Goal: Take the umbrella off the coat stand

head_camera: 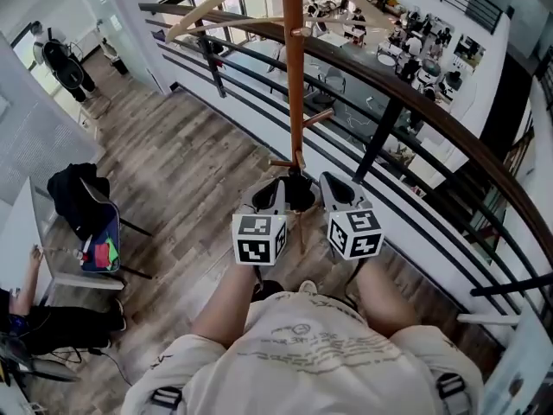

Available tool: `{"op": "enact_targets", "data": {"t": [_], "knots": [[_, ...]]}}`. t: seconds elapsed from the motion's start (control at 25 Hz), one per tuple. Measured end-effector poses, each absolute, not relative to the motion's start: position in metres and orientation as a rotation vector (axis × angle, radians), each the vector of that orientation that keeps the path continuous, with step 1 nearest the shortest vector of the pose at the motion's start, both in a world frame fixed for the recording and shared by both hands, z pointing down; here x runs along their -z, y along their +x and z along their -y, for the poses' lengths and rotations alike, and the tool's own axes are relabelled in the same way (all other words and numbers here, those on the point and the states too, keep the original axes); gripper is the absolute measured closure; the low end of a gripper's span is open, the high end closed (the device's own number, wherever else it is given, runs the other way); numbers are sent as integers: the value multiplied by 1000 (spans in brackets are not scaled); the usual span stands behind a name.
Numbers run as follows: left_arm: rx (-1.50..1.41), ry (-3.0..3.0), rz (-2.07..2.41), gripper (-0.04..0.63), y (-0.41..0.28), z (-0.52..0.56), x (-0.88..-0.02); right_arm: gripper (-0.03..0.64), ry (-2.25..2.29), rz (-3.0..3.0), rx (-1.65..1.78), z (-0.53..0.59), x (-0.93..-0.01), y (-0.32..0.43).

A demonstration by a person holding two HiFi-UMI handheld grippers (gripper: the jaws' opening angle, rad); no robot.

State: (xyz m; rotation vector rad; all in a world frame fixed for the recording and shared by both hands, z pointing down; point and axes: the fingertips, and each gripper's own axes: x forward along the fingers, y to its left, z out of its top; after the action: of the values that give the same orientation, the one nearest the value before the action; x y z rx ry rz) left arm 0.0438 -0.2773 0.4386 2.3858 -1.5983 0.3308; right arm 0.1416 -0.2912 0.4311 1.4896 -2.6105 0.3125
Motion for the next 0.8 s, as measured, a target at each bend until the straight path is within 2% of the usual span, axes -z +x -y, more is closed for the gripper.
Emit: {"op": "enact_targets", "data": {"t": [0.48,0.6,0.8], "knots": [[-409,2334,1569,591,10,317,-467,612,1552,2502,-358,329,-487,118],[-422,2331,1568,591,2,321,-468,547,1557,2489,-327,332,-499,112],[-454,2323,1575,591,-14,322,-475,495,1616,2471,-224,337,-521,98]]}}
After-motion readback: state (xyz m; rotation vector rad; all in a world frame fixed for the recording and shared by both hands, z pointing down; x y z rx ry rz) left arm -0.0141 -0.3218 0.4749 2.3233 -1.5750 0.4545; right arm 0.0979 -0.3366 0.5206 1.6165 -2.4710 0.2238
